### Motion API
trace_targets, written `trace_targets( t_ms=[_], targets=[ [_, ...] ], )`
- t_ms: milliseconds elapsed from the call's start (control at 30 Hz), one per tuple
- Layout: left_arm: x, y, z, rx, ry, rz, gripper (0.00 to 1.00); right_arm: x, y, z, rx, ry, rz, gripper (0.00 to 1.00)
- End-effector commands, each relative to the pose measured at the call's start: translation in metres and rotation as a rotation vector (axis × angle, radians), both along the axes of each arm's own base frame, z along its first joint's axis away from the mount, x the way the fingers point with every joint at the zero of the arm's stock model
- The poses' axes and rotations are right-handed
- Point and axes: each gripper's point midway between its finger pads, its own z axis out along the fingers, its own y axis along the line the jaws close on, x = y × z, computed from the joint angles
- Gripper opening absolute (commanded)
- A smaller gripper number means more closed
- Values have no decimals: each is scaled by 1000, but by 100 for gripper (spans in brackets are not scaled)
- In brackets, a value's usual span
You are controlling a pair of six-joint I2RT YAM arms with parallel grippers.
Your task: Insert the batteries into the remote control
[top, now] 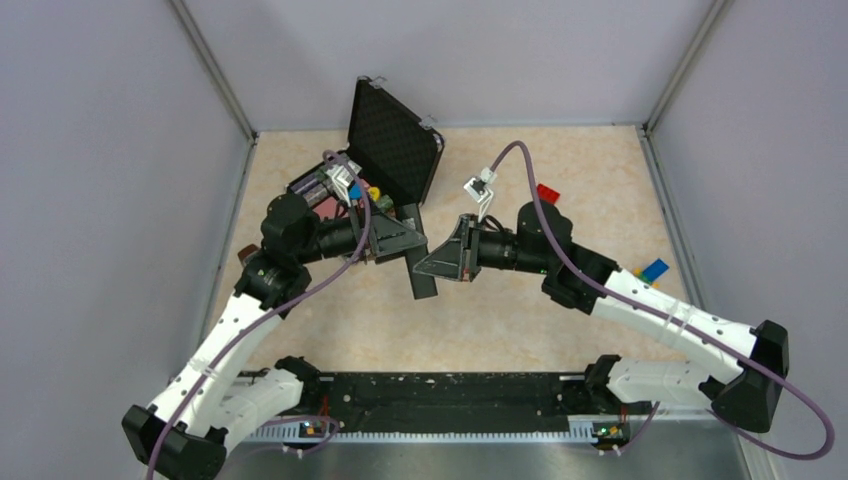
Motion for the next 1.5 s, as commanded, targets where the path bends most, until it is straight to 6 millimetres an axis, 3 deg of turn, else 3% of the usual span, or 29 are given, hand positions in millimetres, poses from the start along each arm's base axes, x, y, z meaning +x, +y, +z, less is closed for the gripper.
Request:
trace_targets(
  t_ms=[0,100,233,367,500,633,1000,1167,1333,1467],
  targets=[
    [22,17,-34,196,63,200,98,20,-19,-14,-85,-13,-118,0],
    [38,39,-69,352,128,355,99,38,-45,-43,-218,19,-254,0],
    [49,70,-96,488,156,527,99,65,-103,-102,-501,96,-498,0],
    [48,82,-98,518,134,578,99,86,-178,-156,-850,151,-776,0],
    [44,83,-96,524,103,562,98,88,-247,-189,-1230,137,-965,0],
    [42,84,-101,536,104,556,98,93,-277,-213,-1412,137,-1036,0],
    [39,81,-103,543,89,526,97,117,-279,-261,-1712,114,-921,4],
    [38,84,-103,552,82,531,97,119,-271,-275,-1709,132,-881,15],
    [41,86,-102,566,78,547,99,118,-255,-285,-1635,167,-817,33],
    [44,87,-99,563,75,560,99,116,-245,-290,-1584,193,-789,38]
  ],
)
